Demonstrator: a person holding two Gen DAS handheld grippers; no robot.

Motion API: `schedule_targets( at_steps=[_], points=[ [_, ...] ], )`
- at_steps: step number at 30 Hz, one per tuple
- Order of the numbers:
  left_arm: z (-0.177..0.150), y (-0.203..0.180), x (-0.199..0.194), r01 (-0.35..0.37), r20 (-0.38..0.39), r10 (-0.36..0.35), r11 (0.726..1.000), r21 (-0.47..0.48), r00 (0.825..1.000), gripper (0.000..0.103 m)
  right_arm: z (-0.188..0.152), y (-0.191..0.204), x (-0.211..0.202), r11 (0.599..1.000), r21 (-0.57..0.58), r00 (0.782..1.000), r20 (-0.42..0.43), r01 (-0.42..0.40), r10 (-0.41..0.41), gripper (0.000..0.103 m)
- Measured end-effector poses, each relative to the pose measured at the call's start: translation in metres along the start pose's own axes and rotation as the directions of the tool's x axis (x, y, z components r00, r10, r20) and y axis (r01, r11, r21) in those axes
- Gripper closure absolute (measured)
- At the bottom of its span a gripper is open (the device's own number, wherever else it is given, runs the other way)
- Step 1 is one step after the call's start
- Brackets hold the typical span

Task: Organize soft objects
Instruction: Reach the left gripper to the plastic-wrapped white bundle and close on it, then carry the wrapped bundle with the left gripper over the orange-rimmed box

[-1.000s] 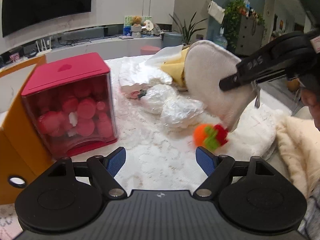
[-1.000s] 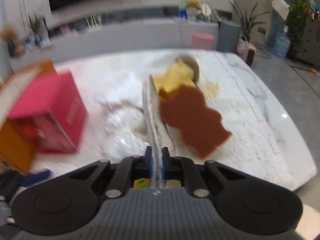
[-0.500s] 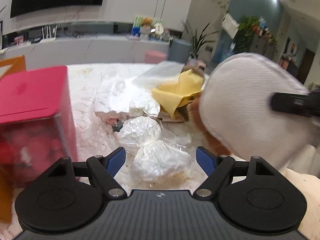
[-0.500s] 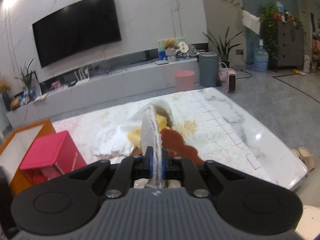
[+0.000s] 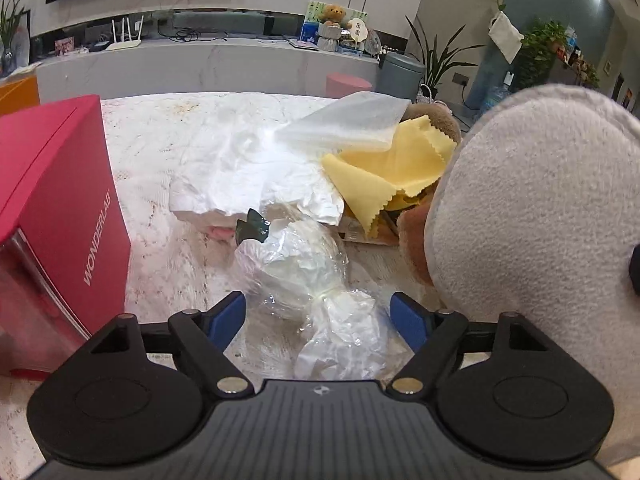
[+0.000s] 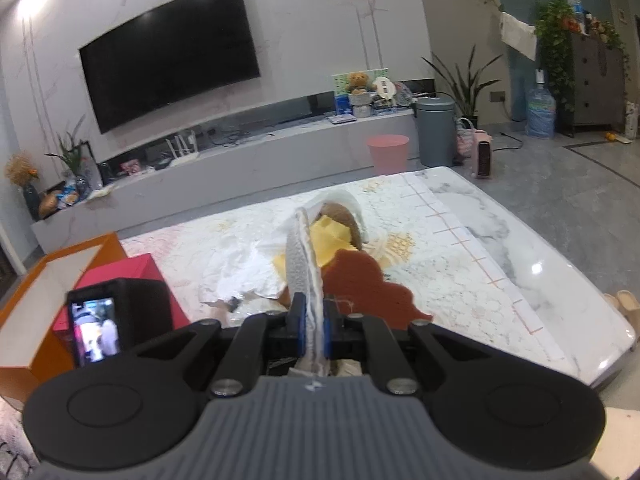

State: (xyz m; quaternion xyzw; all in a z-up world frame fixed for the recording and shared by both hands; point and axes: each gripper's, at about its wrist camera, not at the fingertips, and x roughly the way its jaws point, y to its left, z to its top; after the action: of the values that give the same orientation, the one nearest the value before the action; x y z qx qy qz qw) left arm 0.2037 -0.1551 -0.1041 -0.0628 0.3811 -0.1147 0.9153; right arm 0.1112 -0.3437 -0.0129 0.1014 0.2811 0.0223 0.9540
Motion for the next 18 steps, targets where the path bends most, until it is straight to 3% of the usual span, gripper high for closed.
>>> schedule_targets(
  at_steps=[6,13,18],
  points=[
    [0.000,0.007,-0.010,0.040,-0.019,-0.040,0.999,-0.022,0.999,0.032,-0.002,0.001,0.000,1.000,0.007,1.000,-0.013,0.017,-0.017,0.097],
    [-0.006,0.003,-0.024,0.052,0.019,-0.053,0.998,0.046,0.998,0.038,-0.004,0.012,-0.002,0.999,-0.049,1.000,-0.010,-0.004,0.003,0.097],
    [-0.010,0.001,-0.052,0.071,0.088,-0.078,0.994,0.085,0.993,0.038,-0.002,0.009,-0.005,0.999,-0.036,1.000,0.005,-0.019,0.019,0.097]
  ],
)
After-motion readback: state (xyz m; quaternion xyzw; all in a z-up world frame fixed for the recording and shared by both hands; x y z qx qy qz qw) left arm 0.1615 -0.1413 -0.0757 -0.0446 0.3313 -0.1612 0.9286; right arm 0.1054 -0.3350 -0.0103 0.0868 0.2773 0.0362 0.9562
